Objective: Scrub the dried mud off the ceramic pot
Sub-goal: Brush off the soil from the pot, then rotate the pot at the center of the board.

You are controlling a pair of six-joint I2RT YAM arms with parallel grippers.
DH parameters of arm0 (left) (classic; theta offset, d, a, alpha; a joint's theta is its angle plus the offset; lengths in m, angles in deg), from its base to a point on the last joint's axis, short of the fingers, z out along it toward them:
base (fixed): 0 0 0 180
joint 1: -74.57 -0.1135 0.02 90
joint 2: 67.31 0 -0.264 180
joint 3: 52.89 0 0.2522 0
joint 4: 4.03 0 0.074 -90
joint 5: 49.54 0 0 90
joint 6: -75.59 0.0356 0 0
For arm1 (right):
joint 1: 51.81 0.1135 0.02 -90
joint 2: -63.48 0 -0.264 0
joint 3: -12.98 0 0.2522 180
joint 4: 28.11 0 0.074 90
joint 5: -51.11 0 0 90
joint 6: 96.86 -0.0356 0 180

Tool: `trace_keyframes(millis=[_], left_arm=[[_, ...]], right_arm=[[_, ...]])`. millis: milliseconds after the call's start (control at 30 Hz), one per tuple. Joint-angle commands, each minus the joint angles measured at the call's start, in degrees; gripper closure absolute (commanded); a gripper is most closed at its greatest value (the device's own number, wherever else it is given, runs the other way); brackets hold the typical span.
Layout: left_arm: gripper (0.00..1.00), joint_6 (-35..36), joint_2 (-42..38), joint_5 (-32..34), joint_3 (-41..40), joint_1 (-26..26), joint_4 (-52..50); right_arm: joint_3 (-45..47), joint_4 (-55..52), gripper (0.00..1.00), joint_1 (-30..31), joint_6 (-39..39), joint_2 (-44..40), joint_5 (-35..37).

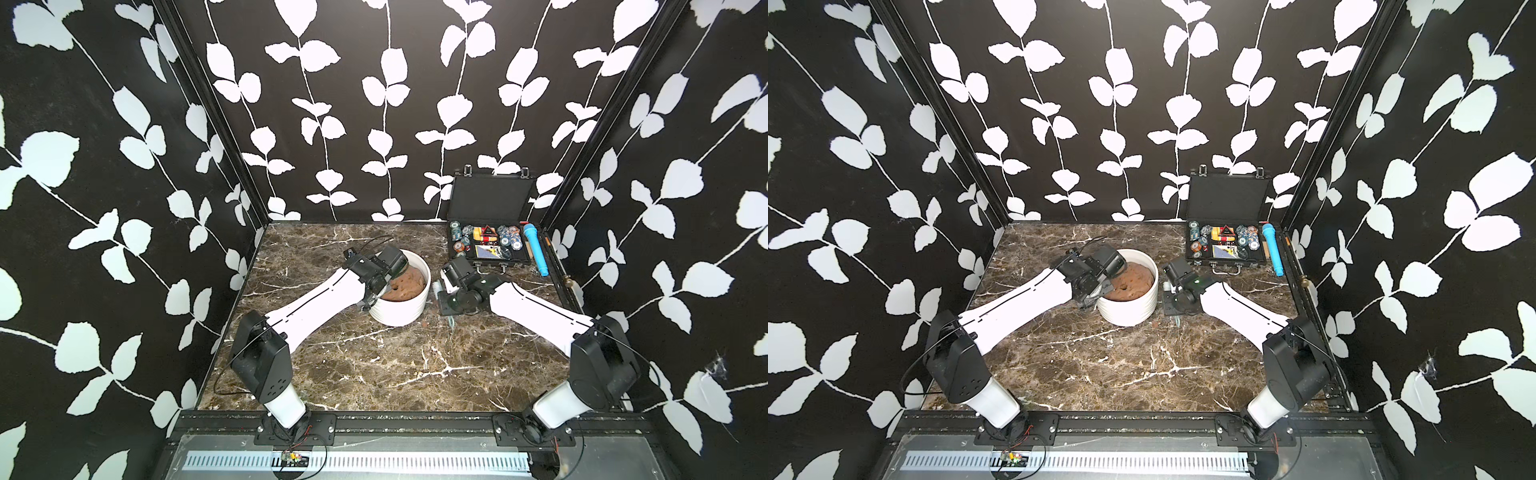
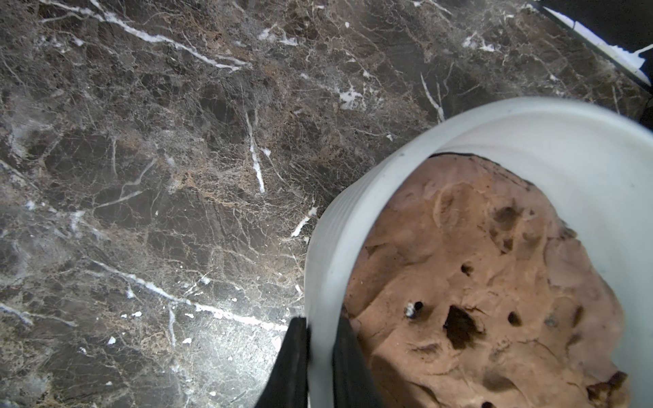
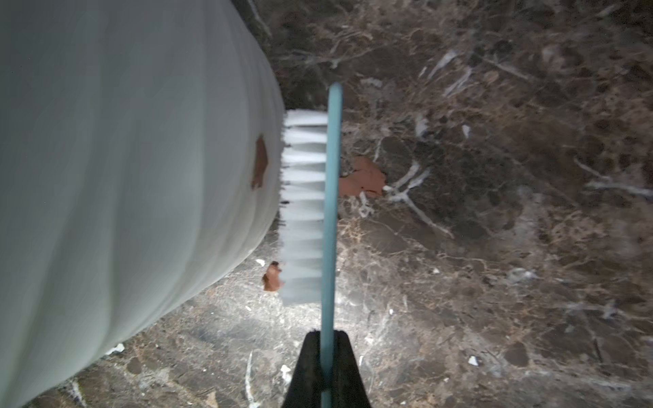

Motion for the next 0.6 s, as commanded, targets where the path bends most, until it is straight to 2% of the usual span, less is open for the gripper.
trace_keyframes(millis=[0, 133, 233, 333, 433, 567], left_arm=[[1.00, 2.7, -1.6, -1.1, -1.4, 0.3, -3.6], [1.00, 4.4, -1.9, -0.8, -1.9, -0.7, -2.7], [1.00, 8.3, -2.3, -0.7, -2.8, -2.2, -1.0], [1.00, 14.9, -3.6, -2.7, -5.1, -5.1, 3.7], [1.00, 24.9, -4.8, -4.6, -7.1, -7.0, 7.1], [1.00, 38.4, -5.3, -3.2, -7.9, -9.4, 7.4]], right_arm=[[0.8, -1.9, 1.00, 0.8, 2.7, -1.8, -3.2], [1.7, -5.7, 1.00, 2.4, 4.2, -7.8, -6.2], [1.8, -8.1, 1.00, 3.5, 4.8, -10.2, -7.9], [2.1, -8.6, 1.00, 3.7, 5.1, -11.3, -7.8], [1.7, -9.3, 1.00, 4.1, 5.1, -11.4, -7.4], [2.0, -10.4, 1.00, 5.9, 3.6, -11.7, -6.6]])
